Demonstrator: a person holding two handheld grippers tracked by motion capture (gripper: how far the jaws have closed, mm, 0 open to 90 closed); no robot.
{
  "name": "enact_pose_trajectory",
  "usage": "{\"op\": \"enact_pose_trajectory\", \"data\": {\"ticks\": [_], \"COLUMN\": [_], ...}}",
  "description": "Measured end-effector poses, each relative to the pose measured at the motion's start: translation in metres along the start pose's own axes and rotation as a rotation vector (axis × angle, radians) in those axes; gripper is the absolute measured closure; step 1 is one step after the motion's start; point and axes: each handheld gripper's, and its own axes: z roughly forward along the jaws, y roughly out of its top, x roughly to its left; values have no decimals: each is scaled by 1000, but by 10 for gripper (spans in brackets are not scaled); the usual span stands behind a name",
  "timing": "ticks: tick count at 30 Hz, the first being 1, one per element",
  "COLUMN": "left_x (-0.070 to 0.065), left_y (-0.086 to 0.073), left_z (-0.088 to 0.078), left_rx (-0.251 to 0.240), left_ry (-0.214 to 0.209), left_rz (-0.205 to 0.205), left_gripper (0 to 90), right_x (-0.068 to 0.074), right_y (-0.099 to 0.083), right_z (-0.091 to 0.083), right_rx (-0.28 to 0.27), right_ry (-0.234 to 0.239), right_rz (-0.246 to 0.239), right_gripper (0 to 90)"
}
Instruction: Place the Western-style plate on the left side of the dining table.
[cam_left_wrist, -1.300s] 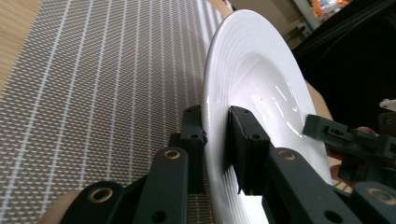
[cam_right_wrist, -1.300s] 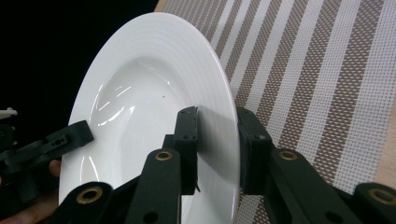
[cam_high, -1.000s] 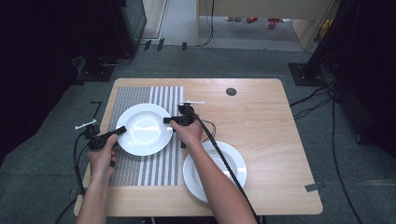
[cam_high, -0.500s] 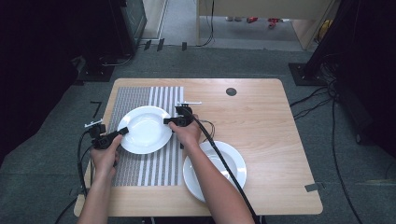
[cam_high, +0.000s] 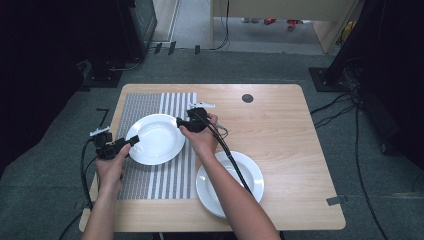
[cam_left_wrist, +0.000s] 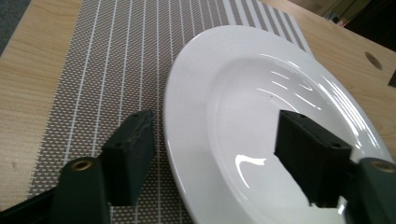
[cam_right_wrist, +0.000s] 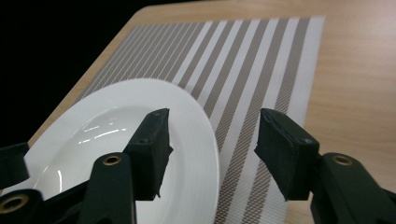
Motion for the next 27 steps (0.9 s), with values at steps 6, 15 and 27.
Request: {"op": "enact_pose_trajectory", "data": {"ticks": [6,15,27], "left_x": [-10,-23,-37], "left_y": [-3,-15,-35], "left_z": [-13,-32,-58], "left_rx": [-22,-39,-61], "left_ry": [-9,-37,-16], "left_rz": [35,59,103], "left_gripper": [145,112,104], "right_x": [-3,-16,-44], "right_y": [5,1,-21], "right_z": [-29,-72,-116], "right_rx": [-13,-21,-36], "right_ry": [82,118,107], "right_rz": [21,-64,-101], "right_gripper": [368,267,245]}}
